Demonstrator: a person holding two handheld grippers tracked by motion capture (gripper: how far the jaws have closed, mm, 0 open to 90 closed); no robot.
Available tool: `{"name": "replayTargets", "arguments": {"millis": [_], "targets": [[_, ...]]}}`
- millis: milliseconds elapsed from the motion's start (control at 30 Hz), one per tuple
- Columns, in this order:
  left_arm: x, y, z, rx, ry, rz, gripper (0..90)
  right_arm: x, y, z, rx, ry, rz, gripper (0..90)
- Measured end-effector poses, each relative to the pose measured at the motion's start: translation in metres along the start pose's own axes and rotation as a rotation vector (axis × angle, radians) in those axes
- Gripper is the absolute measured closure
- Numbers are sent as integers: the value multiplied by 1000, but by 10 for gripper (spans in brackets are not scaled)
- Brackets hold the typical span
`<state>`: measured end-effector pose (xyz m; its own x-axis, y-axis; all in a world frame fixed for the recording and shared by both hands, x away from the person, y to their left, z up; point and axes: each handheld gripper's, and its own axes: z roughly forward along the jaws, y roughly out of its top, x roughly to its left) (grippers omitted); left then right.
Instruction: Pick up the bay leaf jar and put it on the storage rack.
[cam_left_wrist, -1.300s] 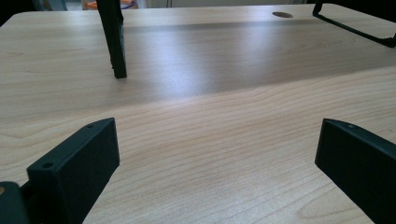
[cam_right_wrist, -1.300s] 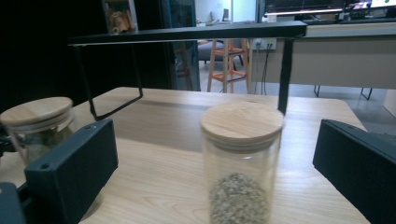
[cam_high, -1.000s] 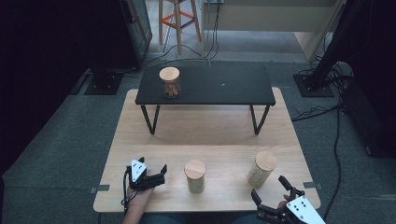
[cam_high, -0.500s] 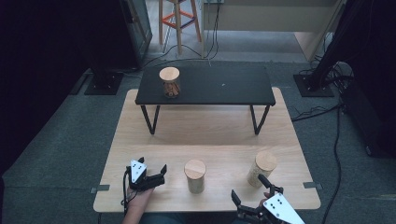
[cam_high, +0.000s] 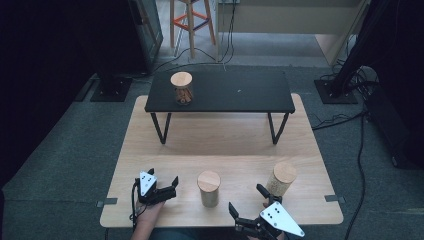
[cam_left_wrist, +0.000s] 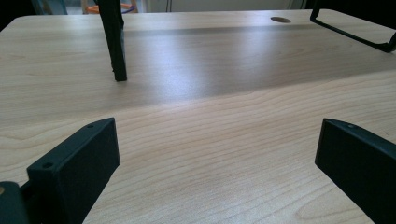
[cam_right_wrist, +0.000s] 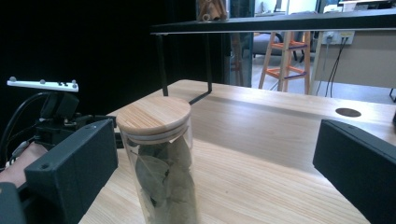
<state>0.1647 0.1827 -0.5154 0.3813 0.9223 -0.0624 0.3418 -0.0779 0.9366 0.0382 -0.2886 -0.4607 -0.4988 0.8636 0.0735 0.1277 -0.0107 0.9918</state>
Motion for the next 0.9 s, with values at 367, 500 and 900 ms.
{"name": "replayTargets", "arguments": {"millis": [367, 500, 900], "targets": [[-1, -1, 0, -3, 3, 0, 0, 6, -1, 16, 13, 33, -4, 0], [-1, -1, -1, -5, 4, -1, 0, 8, -2, 24, 24, 44, -8, 0], [-2, -3, -1, -13, 12, -2, 0, 16, -1, 48, 32, 52, -32, 0]]}}
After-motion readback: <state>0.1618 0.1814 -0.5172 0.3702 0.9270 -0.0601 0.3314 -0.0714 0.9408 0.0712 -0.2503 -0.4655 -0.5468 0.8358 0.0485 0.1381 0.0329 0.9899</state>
